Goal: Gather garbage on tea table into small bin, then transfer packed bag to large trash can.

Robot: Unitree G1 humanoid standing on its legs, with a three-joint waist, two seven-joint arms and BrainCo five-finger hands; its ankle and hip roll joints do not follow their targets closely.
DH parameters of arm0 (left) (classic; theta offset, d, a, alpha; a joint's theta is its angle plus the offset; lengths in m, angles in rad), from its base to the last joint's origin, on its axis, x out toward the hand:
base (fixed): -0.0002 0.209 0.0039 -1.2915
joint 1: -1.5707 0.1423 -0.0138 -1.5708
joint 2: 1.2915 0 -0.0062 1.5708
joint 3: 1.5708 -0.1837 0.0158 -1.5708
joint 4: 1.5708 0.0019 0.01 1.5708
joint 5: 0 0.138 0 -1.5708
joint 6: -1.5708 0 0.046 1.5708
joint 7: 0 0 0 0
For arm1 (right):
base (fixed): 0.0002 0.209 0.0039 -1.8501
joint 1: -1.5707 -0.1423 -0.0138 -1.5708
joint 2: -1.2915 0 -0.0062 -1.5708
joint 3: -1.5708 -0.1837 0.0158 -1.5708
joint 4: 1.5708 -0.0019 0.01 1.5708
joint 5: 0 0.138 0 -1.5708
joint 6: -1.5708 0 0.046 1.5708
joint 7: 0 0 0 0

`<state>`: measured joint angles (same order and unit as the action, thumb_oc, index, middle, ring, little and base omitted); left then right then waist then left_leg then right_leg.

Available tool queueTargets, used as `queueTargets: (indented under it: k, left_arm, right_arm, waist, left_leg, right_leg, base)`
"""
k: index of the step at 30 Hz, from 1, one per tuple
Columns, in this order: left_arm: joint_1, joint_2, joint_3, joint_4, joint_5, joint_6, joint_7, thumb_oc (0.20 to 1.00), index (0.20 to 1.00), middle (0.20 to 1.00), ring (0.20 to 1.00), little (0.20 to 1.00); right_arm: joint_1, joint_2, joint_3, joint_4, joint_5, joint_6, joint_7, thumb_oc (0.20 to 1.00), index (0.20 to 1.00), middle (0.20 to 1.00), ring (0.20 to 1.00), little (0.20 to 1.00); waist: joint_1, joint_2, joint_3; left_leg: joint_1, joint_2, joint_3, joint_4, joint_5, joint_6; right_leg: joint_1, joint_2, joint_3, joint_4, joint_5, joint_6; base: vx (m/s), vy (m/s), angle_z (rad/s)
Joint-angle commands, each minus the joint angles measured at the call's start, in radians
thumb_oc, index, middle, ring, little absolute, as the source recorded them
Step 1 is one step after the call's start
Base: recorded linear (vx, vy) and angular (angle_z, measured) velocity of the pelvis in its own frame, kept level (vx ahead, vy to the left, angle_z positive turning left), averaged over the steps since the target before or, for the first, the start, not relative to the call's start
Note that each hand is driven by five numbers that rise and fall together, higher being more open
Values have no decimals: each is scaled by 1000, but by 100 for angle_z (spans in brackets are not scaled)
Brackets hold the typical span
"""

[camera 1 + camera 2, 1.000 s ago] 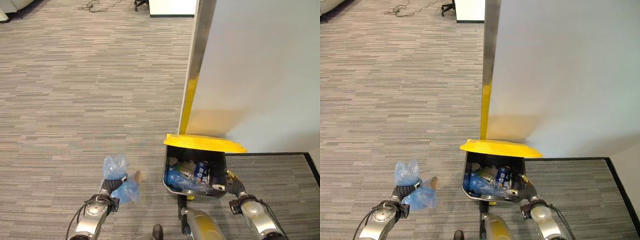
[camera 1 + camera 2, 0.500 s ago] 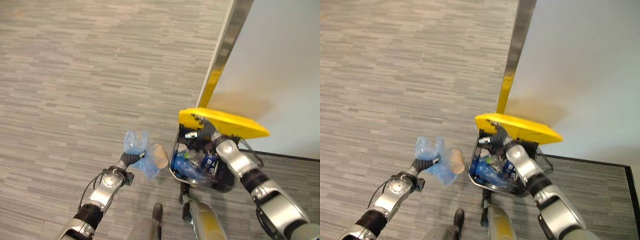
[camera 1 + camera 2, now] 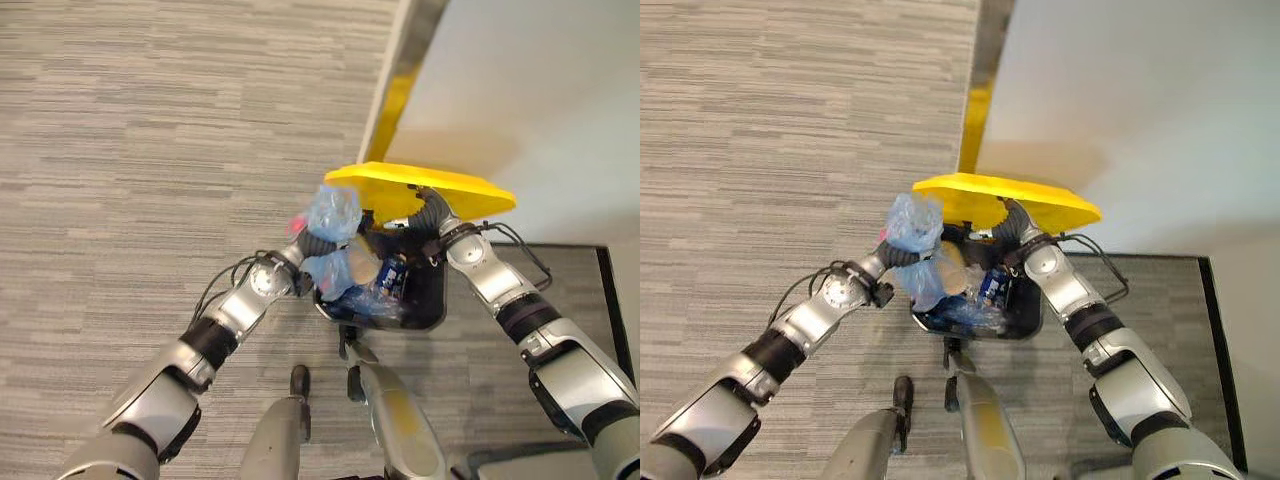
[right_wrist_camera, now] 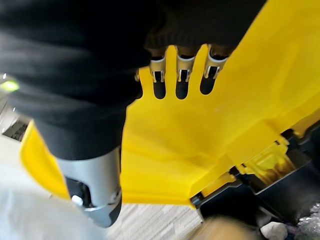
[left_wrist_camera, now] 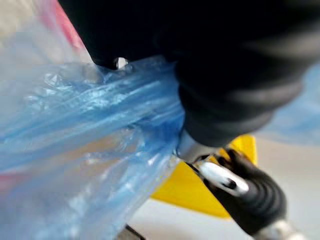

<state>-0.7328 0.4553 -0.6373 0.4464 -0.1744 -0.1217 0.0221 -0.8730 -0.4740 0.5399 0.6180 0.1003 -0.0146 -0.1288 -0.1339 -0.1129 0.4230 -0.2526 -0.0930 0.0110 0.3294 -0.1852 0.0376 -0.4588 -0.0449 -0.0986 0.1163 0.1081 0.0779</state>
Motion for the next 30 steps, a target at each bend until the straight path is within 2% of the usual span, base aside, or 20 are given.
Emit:
queueTargets:
  k: [1, 4, 6, 8, 10, 12, 13, 14, 15, 22, 30]
  left_arm:
    - [60, 0, 7, -30, 30, -72, 30, 200, 200, 200, 200, 200]
    - [14, -37, -32, 119, 86, -43, 37, 200, 200, 200, 200, 200]
    - [3, -42, -41, 148, 101, -42, 36, 200, 200, 200, 200, 200]
    - [-57, -59, -79, 264, 183, -24, 46, 200, 200, 200, 200, 200]
    - [-71, -67, -81, 302, 198, -20, 56, 200, 200, 200, 200, 200]
    - [-128, -96, -37, 465, 279, 24, 150, 200, 200, 200, 200, 200]
    - [-135, -98, -25, 486, 301, 35, 168, 200, 200, 200, 200, 200]
    - [-132, -96, -14, 488, 315, 41, 177, 329, 329, 329, 329, 329]
    - [-115, -96, -4, 470, 331, 44, 179, 1000, 1000, 1000, 1000, 1000]
    - [-48, -76, 8, 379, 319, 26, 135, 1000, 1000, 1000, 1000, 1000]
    - [76, -31, 58, 256, 300, 4, 106, 1000, 1000, 1000, 1000, 1000]
  right_arm:
    - [-60, -24, 16, -12, 25, -60, -35, 1000, 1000, 1000, 1000, 1000]
    - [-128, -10, 48, 19, 28, -54, -34, 1000, 1000, 1000, 1000, 1000]
    - [-139, -9, 56, 24, 29, -52, -36, 1000, 1000, 1000, 1000, 1000]
    - [-192, 12, 77, 28, 36, -52, -49, 1000, 1000, 1000, 1000, 1000]
    - [-203, 17, 82, 31, 37, -56, -55, 1000, 1000, 1000, 1000, 1000]
    - [-213, 33, 85, 6, 47, -69, -83, 1000, 1000, 1000, 1000, 1000]
    - [-205, 34, 83, -11, 52, -72, -85, 1000, 1000, 1000, 1000, 1000]
    - [-190, 31, 80, -31, 51, -75, -89, 1000, 1000, 1000, 1000, 1000]
    - [-154, 26, 72, -64, 42, -76, -85, 1000, 1000, 1000, 1000, 1000]
    - [-61, 11, 54, -104, 14, -75, -57, 1000, 1000, 1000, 1000, 1000]
    - [117, -20, -13, -192, -23, -76, -25, 1000, 1000, 1000, 1000, 1000]
  waist:
    - [48, -4, -46]
    - [39, -9, -23]
    - [36, -8, -18]
    - [15, 3, 2]
    - [10, 6, 3]
    - [-17, 11, 20]
    - [-21, 12, 23]
    - [-23, 12, 26]
    - [-24, 15, 26]
    - [-23, 18, 11]
    - [-22, -3, -16]
  left_leg:
    - [100, -32, 70, 30, -154, -11]
    - [70, -28, 97, 49, -157, -9]
    - [63, -29, 101, 54, -159, -8]
    - [36, -31, 117, 56, -157, -6]
    - [29, -33, 118, 56, -158, -6]
    - [-5, -37, 118, 80, -163, -6]
    - [-5, -37, 118, 80, -163, -6]
    - [-7, -38, 118, 81, -165, -5]
    - [-5, -39, 117, 77, -164, -4]
    - [22, -41, 111, 55, -163, 0]
    - [55, -30, 97, 74, -175, -6]
  right_leg:
    - [-45, -22, 33, -35, 78, 88]
    - [-67, -26, 24, -33, 82, 91]
    - [-71, -28, 23, -33, 84, 92]
    - [-106, -31, 23, -30, 91, 89]
    - [-115, -32, 23, -29, 92, 88]
    - [-145, -40, 32, -17, 94, 78]
    - [-149, -39, 36, -14, 94, 78]
    - [-152, -38, 36, -12, 94, 77]
    - [-154, -39, 36, -11, 96, 76]
    - [-134, -39, 49, -17, 98, 79]
    - [-84, -50, 57, -29, 103, 86]
  base:
    - [-37, 3, -22]
    - [-47, -7, -17]
    - [-20, -2, -23]
    - [-15, 27, -8]
    - [0, 12, -11]
    - [15, -1, -8]
    - [26, -6, 3]
    - [0, 0, 0]
    - [36, -9, -1]
    - [13, 7, 2]
    - [-10, -11, 9]
